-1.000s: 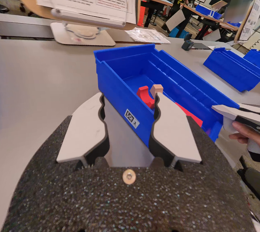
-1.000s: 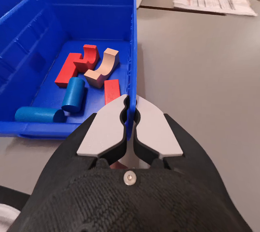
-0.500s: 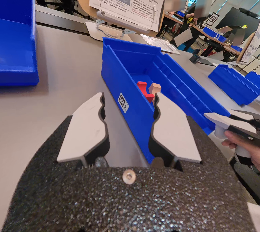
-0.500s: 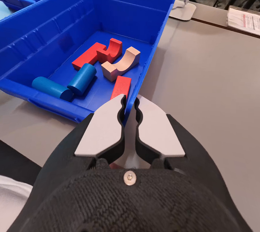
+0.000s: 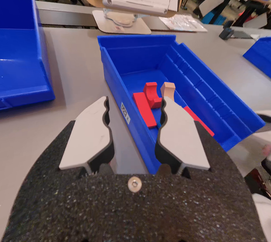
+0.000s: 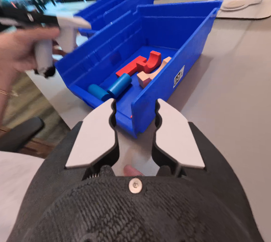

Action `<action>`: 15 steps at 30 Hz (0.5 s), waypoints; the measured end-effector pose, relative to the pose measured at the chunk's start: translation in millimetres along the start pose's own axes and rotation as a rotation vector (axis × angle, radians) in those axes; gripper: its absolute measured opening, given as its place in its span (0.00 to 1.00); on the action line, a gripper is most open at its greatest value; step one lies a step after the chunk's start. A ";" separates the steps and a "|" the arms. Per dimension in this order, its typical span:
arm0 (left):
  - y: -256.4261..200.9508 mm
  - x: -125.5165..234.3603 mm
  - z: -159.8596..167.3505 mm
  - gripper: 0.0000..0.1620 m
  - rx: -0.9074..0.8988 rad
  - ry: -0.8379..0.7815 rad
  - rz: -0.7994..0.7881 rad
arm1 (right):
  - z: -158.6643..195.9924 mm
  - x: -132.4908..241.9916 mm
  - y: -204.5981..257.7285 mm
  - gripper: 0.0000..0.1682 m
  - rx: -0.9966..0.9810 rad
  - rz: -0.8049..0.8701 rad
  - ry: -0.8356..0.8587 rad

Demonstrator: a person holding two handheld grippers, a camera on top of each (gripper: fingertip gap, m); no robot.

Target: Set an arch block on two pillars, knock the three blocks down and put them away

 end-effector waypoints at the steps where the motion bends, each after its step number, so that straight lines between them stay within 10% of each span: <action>1: -2.9 -0.7 2.4 0.41 -0.010 0.024 0.002 | -8.4 6.7 -3.8 0.33 -0.039 -0.013 -0.020; 8: -6.9 -8.6 9.2 0.41 -0.004 0.064 -0.023 | -27.9 16.8 -68.9 0.52 0.021 0.188 0.044; 15: 108.9 -26.4 -43.8 0.40 -0.096 0.150 -0.322 | -27.7 11.0 -87.6 0.53 0.020 0.209 0.031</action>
Point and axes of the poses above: each gripper's, where its closed fingertips meet, x back along the fingers, z out of its underside, y = z × x across the jaws, the point moved 2 cm from there along x, back along the fingers, and after that the axes turned 9 degrees about -x, right-handed, at the moved point
